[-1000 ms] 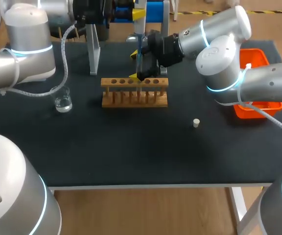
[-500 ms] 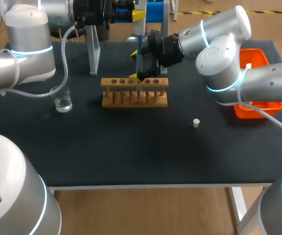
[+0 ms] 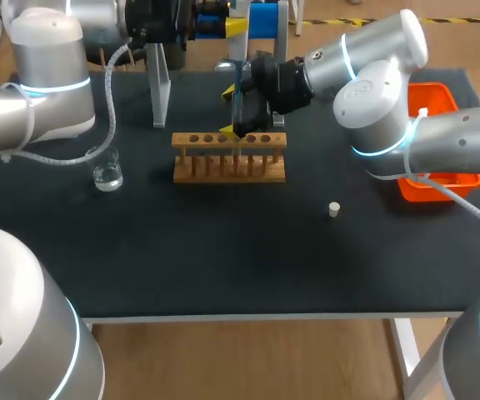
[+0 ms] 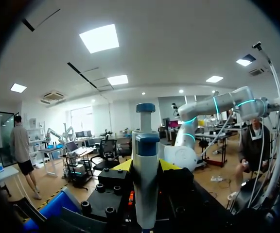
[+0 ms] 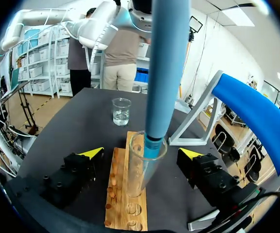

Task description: Invert the test tube, pick up the pipette, mount the tip to pipette, aspirate from beaker and dispense into the tube, eject the tip, return the pipette, and cap with the stopper.

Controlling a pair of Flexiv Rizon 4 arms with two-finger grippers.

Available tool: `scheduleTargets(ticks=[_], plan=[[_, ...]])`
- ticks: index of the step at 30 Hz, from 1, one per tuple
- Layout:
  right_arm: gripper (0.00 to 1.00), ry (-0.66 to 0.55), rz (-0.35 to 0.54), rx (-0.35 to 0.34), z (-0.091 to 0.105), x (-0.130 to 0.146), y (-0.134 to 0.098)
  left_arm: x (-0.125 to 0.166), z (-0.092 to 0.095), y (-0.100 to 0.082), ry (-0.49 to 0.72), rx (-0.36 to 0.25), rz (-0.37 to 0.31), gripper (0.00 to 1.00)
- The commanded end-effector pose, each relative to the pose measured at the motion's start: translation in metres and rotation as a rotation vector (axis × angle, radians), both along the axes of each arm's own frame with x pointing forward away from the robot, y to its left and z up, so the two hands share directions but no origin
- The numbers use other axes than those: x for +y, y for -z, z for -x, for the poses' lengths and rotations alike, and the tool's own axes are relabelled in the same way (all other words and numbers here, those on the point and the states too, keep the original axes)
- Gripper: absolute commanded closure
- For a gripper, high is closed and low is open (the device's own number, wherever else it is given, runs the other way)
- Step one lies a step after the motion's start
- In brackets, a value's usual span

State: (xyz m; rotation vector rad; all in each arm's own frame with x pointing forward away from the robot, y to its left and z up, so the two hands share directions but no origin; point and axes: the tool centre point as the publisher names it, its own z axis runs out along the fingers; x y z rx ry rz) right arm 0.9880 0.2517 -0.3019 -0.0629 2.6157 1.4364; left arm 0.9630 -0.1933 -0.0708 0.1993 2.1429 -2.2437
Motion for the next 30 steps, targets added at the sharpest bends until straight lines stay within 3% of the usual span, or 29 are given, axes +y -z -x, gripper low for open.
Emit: scheduleTargets(ticks=[1,30], plan=[[0.0,-0.001,0.004,0.002,-0.0007,-0.0001,-0.0005,0.0009,-0.0025,0.0017,0.009,-0.003,0.005,1.0],[0.0,-0.001,0.004,0.002,-0.0007,-0.0001,-0.0005,0.0022,-0.003,0.0038,0.008,-0.002,0.001,1.0]])
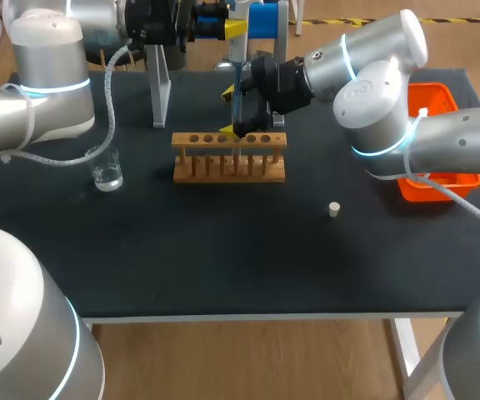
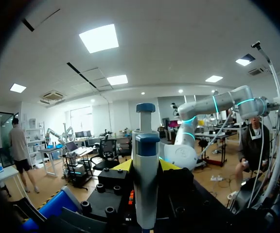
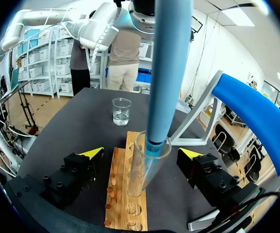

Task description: Invert the test tube, pick up the pipette, mount the tip to pipette, aspirate from beaker and dispense into the tube, eject the tip, return the pipette, and cap with the stopper.

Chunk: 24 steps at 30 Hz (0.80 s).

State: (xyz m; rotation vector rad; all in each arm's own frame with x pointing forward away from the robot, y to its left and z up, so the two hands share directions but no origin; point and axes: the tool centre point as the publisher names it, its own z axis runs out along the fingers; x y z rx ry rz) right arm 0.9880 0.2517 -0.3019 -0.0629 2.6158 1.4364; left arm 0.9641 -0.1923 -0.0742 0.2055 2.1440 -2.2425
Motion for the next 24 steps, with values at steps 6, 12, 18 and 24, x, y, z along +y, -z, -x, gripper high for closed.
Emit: scheduleTargets(ticks=[6,12,18,24], plan=[[0.0,-0.001,0.004,0.002,-0.001,0.0,0.0,0.001,-0.002,0.0,0.005,0.002,0.003,1.0],[0.0,-0.001,0.004,0.002,-0.001,0.0,0.0,0.001,-0.002,0.0,0.005,0.002,0.003,1.0],[0.0,-0.003,-0.001,-0.004,0.001,-0.007,-0.004,0.001,-0.002,0.0,0.005,0.002,0.003,1.0],[0.0,0.015,-0.027,-0.012,0.003,-0.03,-0.012,0.001,-0.002,0.0,0.005,0.002,0.003,1.0]])
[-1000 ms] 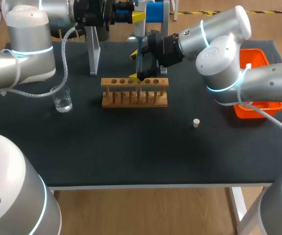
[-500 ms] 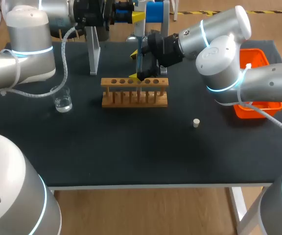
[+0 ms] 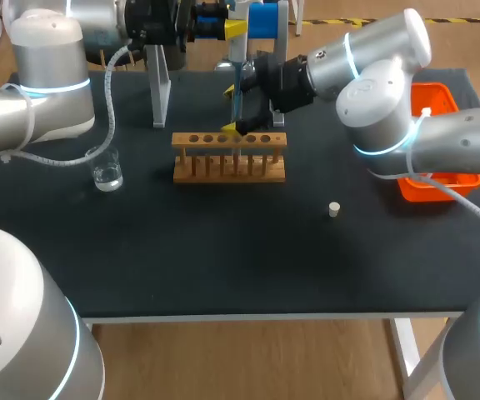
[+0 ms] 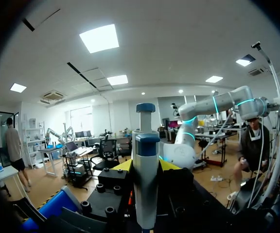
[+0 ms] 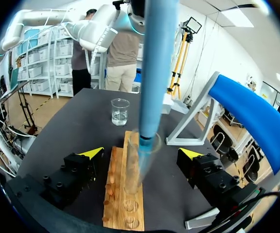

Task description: Invert the test tube, pick up the pipette, mount the tip to pipette, aspirate from beaker and dispense into the tube, eject the tip, return the pipette, and cap with the stopper.

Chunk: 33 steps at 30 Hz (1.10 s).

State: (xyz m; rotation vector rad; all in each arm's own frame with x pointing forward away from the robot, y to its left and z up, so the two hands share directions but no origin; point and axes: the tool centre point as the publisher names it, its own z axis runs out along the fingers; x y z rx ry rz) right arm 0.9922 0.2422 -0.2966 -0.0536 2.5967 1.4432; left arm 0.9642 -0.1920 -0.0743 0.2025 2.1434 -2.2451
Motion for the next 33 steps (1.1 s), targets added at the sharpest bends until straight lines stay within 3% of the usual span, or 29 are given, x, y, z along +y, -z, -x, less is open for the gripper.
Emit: scheduleTargets(ticks=[1,19,33], plan=[[0.0,0.008,-0.021,-0.003,0.007,-0.025,-0.008,0.001,-0.002,0.0,0.006,-0.001,0.001,1.0],[0.0,0.112,-0.151,-0.001,0.008,-0.091,-0.042,0.001,-0.002,0.0,0.006,-0.001,0.001,1.0],[0.0,0.183,-0.243,-0.049,-0.001,-0.134,-0.114,0.001,-0.002,0.0,0.006,-0.001,0.001,1.0]])
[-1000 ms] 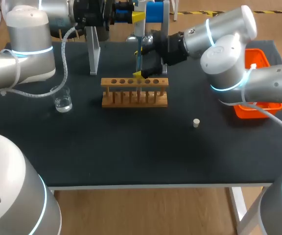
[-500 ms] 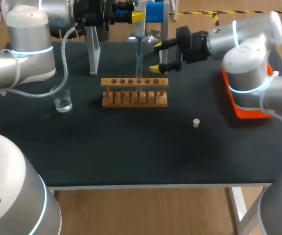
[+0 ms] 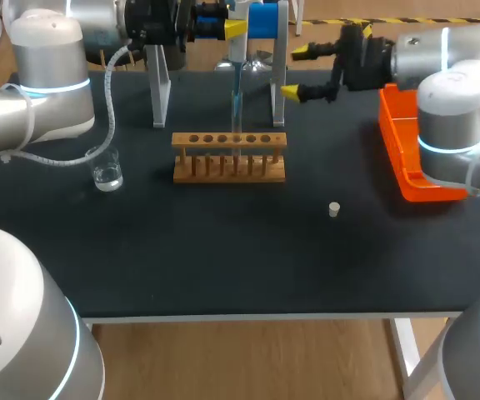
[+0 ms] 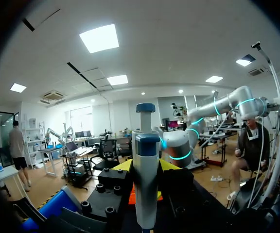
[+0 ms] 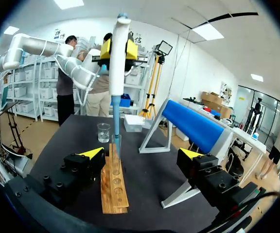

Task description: Invert the test tube, pick up the pipette, mount the tip to pipette, aspirate from beaker and dispense into the tube, eject the tip, return the pipette, and cap with the stopper.

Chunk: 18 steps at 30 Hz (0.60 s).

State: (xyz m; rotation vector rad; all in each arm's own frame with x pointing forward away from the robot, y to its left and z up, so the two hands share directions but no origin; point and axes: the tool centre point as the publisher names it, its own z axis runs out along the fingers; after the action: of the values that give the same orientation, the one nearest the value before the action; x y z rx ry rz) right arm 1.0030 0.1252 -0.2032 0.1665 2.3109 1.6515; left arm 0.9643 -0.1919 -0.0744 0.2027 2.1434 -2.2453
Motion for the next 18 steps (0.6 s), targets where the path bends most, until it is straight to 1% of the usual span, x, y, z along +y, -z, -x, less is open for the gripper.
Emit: scheduleTargets(ticks=[1,9,14,16,17,18], plan=[[0.0,0.013,-0.018,0.0,0.01,-0.02,-0.027,0.001,-0.002,0.0,0.005,-0.001,0.001,1.0],[0.0,0.012,-0.048,-0.006,0.018,-0.034,-0.07,0.001,-0.002,0.0,0.005,-0.001,0.001,1.0],[0.0,-0.003,-0.077,-0.002,0.025,-0.034,-0.09,0.001,-0.002,0.0,0.005,-0.001,0.001,1.0],[0.1,-0.02,-0.076,-0.01,0.028,-0.031,-0.099,0.001,-0.002,0.0,0.005,-0.001,0.001,1.0],[0.13,-0.029,-0.08,-0.012,0.029,-0.029,-0.103,0.001,-0.002,0.0,0.005,-0.001,0.001,1.0],[0.19,-0.035,-0.077,-0.015,0.031,-0.028,-0.107,0.001,-0.002,0.0,0.005,-0.001,0.001,1.0]])
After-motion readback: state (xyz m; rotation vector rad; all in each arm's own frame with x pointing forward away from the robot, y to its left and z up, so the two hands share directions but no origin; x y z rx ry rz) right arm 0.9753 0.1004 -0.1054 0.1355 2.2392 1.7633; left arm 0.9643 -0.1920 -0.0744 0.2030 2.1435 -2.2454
